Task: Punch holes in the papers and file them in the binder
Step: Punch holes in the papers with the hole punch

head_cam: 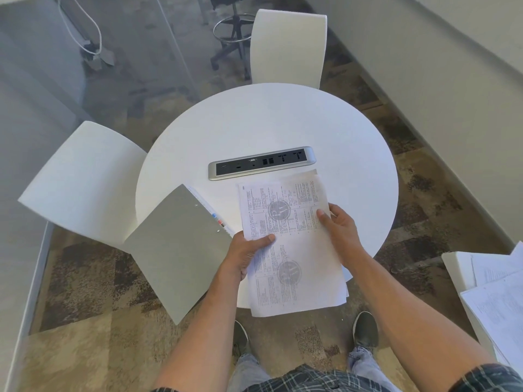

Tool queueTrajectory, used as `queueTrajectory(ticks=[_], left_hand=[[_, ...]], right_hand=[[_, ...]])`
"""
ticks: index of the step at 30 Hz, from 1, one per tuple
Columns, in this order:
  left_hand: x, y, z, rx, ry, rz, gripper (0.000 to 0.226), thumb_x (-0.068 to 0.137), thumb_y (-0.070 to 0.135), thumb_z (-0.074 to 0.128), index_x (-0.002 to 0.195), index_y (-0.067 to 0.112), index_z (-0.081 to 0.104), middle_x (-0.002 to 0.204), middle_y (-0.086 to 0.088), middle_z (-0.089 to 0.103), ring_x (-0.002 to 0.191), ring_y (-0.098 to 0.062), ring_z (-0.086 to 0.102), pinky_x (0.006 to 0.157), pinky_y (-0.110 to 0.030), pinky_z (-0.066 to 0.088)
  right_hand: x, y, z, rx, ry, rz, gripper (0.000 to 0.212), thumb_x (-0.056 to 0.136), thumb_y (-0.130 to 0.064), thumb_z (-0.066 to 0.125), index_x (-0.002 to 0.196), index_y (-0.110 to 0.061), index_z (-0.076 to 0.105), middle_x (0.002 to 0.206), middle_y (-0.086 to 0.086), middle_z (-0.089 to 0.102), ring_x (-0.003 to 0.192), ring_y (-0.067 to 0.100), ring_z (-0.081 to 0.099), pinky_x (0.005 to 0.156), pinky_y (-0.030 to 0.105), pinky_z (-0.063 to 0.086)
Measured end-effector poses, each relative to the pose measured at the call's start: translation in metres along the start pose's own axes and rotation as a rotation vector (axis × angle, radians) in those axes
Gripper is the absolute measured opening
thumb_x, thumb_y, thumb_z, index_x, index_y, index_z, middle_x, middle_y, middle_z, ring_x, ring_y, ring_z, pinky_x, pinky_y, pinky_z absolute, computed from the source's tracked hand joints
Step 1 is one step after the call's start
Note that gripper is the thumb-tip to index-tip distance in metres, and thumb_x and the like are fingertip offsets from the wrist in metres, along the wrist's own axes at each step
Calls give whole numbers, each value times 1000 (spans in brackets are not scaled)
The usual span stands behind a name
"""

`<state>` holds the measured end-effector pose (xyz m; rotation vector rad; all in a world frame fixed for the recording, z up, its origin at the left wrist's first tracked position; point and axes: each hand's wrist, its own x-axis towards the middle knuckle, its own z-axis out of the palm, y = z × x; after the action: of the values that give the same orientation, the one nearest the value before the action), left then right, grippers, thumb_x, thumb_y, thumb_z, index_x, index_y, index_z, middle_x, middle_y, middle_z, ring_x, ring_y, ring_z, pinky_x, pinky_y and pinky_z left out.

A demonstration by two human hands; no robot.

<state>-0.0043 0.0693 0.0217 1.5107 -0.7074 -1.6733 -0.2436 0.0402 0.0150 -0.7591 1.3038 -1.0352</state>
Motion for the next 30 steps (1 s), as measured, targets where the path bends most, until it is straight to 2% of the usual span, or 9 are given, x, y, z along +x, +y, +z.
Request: queueTrajectory(ticks=[3,6,9,12,16,21,27,30], left_hand=[[3,-1,1,1,5,-3,51,76,10,87,125,10,70,118,-5,75,114,-23,70,109,-49,48],[7,0,2,-15,-13,-11,51,77,10,86,125,9,70,119,-7,75,114,-26,70,108,-51,48],[9,1,2,-18,-37,-15,50,77,10,86,125,10,70,119,-7,75,114,-27,70,107,-53,49],[9,2,2,-15,-46,-16,49,77,10,85,124,11,70,119,-6,75,113,-26,70,106,-53,49],[11,4,0,-13,-64,-15,50,78,8,84,126,10,69,120,-7,75,114,-26,70,106,-52,50],[13,4,-1,-9,-81,1,49,79,5,83,125,11,69,121,-5,74,116,-23,69,108,-48,49],[17,4,-3,5,-77,12,50,78,3,84,125,10,69,121,-6,74,116,-22,69,106,-44,50],[19,3,-3,25,-65,2,49,78,4,84,124,9,70,119,-7,75,113,-24,70,103,-43,53]], right_hand=[[-2,-4,1,22,104,-67,22,98,-23,71,120,-21,73,97,6,81,90,23,78,78,38,63],[-1,-4,2,33,203,-114,25,95,-21,75,120,-21,77,98,2,81,94,17,78,82,33,62],[3,-5,2,21,270,-145,18,93,-19,77,110,-20,80,100,-2,81,96,14,76,87,31,61],[9,-7,3,-34,268,-131,11,92,-24,79,101,-18,80,99,-2,79,96,20,76,85,34,62],[17,-9,3,-31,179,-81,18,94,-30,77,100,-13,77,97,7,80,90,30,77,80,41,63],[21,-10,10,-24,181,-56,22,97,-32,72,101,-10,73,90,6,81,84,25,78,76,38,63],[28,-4,13,-117,264,-23,22,95,-40,73,100,-18,70,83,2,81,76,22,78,75,40,62],[30,-1,12,-165,292,4,31,94,-44,73,114,-23,64,93,2,79,82,18,77,77,38,61]])
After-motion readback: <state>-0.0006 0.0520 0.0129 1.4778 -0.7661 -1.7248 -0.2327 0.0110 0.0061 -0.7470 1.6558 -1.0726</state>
